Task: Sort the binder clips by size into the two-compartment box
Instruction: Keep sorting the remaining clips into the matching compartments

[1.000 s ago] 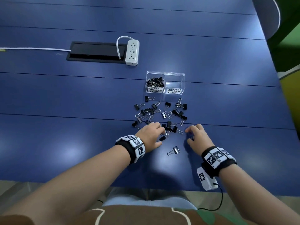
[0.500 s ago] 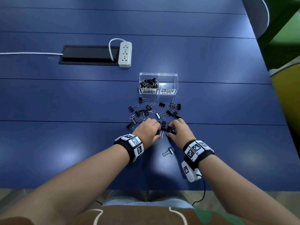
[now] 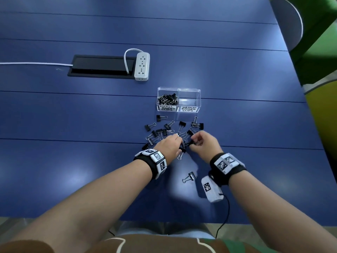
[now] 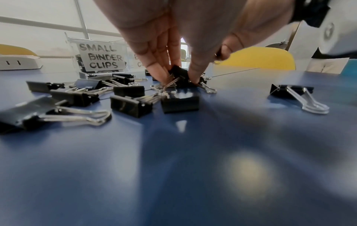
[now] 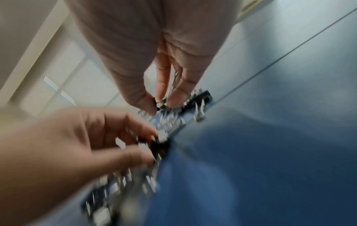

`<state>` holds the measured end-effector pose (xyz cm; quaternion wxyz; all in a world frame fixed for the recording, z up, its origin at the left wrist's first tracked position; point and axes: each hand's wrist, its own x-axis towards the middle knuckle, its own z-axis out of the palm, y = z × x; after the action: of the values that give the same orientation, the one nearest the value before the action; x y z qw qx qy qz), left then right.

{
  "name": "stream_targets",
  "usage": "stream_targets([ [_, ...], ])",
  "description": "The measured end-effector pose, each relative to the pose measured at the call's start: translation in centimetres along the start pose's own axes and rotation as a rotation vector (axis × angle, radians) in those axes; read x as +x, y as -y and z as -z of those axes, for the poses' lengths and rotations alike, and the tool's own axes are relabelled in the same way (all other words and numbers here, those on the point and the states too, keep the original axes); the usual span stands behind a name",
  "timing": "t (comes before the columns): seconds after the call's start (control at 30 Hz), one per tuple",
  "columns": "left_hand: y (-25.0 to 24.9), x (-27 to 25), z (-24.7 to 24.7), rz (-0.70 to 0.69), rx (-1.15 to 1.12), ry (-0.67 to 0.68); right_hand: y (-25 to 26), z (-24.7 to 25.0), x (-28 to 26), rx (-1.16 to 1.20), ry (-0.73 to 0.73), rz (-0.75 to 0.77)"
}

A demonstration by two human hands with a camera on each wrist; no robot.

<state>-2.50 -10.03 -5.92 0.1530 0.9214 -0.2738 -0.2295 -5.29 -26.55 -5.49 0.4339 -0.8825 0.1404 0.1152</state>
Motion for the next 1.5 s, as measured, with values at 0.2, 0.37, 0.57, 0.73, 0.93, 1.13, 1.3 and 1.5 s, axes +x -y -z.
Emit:
stream_targets([
  [0.2,0.5,0.3,0.0,-0.006,-0.031,0.017,3.5,4.9,7.0,0.236,-0.076,-0.036],
  [0.37,0.7,0.4,0.2,-0.107,0.054,0.039,6.7,6.2,12.2,0.024,-0.095,0.043],
  [0.57,0.5,0.6,0.9,-0.135,0.146,0.123,8.0,5.3,13.4,-0.324,-0.008,0.101],
  [0.73,0.4,1.7,2.3,-0.138,0.17,0.166,6.1,6.2,12.7,-0.206,-0.14,0.099],
  [0.93,0.4,2.9,4.5,-0.113,0.073,0.143,1.2,6.0,9.4,-0.206,-0.109,-0.048],
  [1.13,-0.4,7.6,9.8,0.055,-0.319,-0.341,-1.1,3.0,6.1,-0.287,0.069,0.028],
  [1.3,-1.0,11.9,11.3,0.182,-0.462,-0.423,-1.2,2.4,5.5,-0.323,0.073,0.037],
  [1.5,-1.0,10.8,10.3,0.146,-0.405,-0.355,-0.5,3.2,5.3,-0.255,0.035,0.047],
])
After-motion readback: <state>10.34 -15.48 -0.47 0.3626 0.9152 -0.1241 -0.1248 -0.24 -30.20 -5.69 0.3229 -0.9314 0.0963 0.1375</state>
